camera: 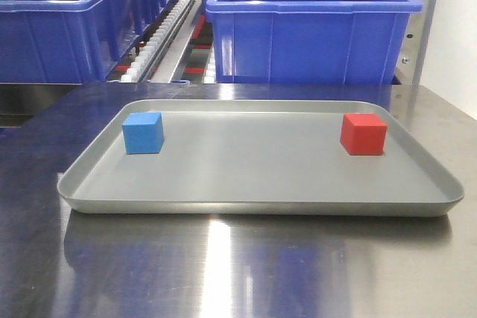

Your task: Sort and place red and blue blocks on shelf

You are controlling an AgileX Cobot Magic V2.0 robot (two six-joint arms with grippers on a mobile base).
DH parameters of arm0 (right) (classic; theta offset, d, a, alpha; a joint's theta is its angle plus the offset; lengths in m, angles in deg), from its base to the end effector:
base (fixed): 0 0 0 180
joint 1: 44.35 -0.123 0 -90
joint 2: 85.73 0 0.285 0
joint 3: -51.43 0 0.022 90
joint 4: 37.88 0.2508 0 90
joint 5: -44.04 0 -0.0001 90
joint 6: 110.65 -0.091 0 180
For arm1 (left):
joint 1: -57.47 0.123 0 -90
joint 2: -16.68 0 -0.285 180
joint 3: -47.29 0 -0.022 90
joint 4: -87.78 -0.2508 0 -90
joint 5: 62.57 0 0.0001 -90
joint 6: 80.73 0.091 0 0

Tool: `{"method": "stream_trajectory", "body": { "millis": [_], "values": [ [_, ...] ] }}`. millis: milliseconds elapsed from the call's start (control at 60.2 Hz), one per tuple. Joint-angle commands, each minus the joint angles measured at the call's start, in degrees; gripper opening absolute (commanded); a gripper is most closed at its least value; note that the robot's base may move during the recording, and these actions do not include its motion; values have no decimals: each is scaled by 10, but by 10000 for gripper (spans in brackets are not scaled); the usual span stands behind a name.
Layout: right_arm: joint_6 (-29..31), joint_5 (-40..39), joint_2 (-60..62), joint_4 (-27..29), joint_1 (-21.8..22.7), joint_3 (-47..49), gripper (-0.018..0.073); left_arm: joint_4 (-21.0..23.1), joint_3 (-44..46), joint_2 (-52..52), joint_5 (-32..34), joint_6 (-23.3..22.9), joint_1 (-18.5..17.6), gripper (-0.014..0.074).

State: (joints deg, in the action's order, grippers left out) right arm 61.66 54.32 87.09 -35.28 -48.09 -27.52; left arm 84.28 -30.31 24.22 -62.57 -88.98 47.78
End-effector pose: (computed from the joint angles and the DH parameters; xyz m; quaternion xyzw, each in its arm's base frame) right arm 0.0562 0.0044 0.1873 0.0396 0.7444 0.0842 0.6612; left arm 0.0554 -0.0095 0.2112 0.0292 0.6759 -0.0926 0.7306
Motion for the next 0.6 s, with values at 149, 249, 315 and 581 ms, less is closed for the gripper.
{"method": "stream_trajectory", "body": {
  "millis": [149, 249, 315, 581],
  "values": [
    [4, -52, 10, -1, 2, 0, 67, 5, -19, -12, 49, -1, 0, 137],
    [4, -52, 10, -1, 2, 0, 67, 5, -19, -12, 49, -1, 0, 137],
    [4, -52, 10, -1, 2, 0, 67, 5, -19, -12, 49, -1, 0, 137],
    [4, -52, 10, -1, 2, 0, 67, 5, -19, -12, 49, -1, 0, 137]
  ]
}}
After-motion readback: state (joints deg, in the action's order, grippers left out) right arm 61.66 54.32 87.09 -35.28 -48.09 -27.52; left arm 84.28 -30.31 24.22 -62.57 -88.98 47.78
